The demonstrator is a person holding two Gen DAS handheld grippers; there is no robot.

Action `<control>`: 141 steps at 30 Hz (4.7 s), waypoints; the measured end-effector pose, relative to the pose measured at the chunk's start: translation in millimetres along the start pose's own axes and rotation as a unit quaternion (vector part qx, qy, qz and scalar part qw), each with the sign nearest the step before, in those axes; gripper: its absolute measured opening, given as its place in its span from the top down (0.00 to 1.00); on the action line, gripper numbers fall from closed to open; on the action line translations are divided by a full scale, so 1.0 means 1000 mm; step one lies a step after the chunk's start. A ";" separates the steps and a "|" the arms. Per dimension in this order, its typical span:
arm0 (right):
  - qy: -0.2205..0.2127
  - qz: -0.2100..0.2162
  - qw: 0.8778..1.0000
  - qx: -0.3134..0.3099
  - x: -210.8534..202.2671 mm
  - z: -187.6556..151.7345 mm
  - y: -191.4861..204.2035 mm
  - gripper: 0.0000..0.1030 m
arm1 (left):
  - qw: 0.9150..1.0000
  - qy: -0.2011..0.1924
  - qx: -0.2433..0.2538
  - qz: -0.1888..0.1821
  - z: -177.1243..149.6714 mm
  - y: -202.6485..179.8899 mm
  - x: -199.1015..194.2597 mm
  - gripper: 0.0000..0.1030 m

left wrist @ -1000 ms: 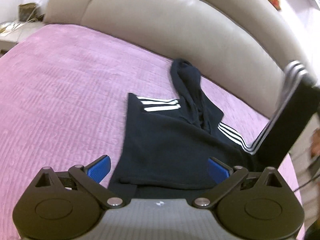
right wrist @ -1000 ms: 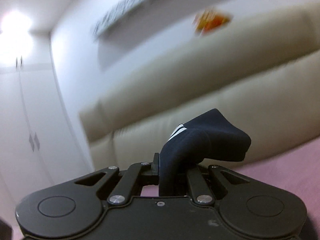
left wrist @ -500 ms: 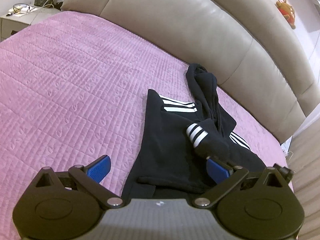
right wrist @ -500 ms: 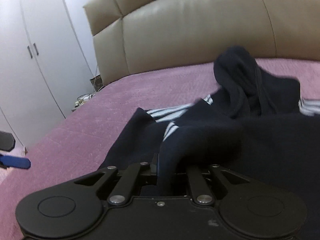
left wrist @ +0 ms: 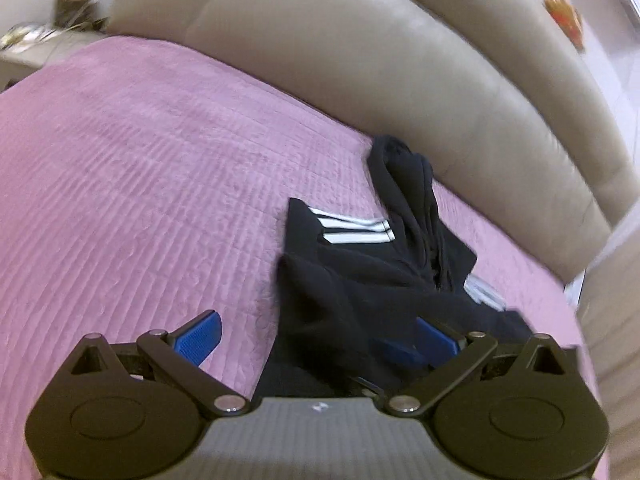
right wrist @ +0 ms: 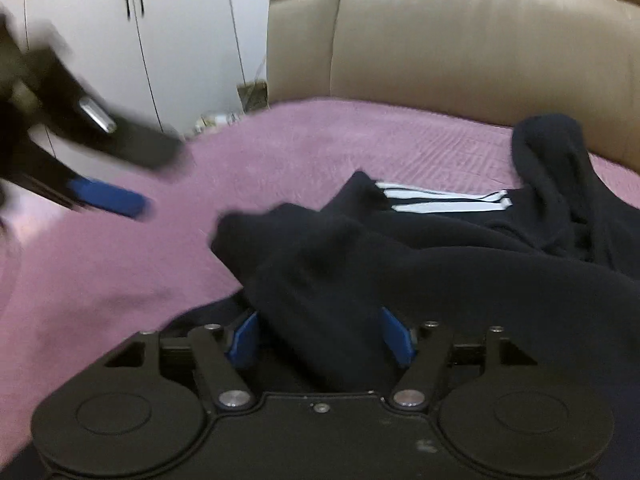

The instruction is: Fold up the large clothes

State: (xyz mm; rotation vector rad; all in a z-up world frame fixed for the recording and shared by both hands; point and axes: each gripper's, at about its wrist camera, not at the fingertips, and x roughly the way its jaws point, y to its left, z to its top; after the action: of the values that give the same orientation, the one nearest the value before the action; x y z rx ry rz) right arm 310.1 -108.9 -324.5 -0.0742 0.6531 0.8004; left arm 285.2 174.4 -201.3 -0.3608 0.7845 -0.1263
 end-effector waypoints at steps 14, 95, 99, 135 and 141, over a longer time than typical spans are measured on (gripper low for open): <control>0.007 -0.185 0.954 0.235 -0.110 -0.019 -0.270 0.20 | 0.973 0.093 0.195 0.086 -0.031 -0.056 0.131 0.00; -0.005 -0.128 0.970 0.208 -0.183 -0.036 -0.059 0.02 | 0.901 -0.032 0.354 -0.249 -0.023 -0.090 0.051 0.08; -0.029 -0.117 0.962 0.247 -0.206 -0.035 -0.076 0.02 | 0.943 0.006 0.238 -0.233 -0.038 -0.038 0.046 0.08; 0.066 -0.154 0.955 0.246 -0.056 0.072 -0.200 0.00 | 0.993 0.039 0.067 -0.089 0.028 -0.027 0.158 0.05; -0.008 -0.137 0.956 0.258 -0.062 0.060 -0.212 0.92 | 0.989 0.051 0.097 -0.104 0.036 -0.042 0.194 0.82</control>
State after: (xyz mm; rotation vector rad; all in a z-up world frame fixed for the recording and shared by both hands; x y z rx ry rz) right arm 455.2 -280.2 -278.3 0.3125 0.7985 0.3443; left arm 447.9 97.9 -292.6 -0.2523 0.8270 -0.4169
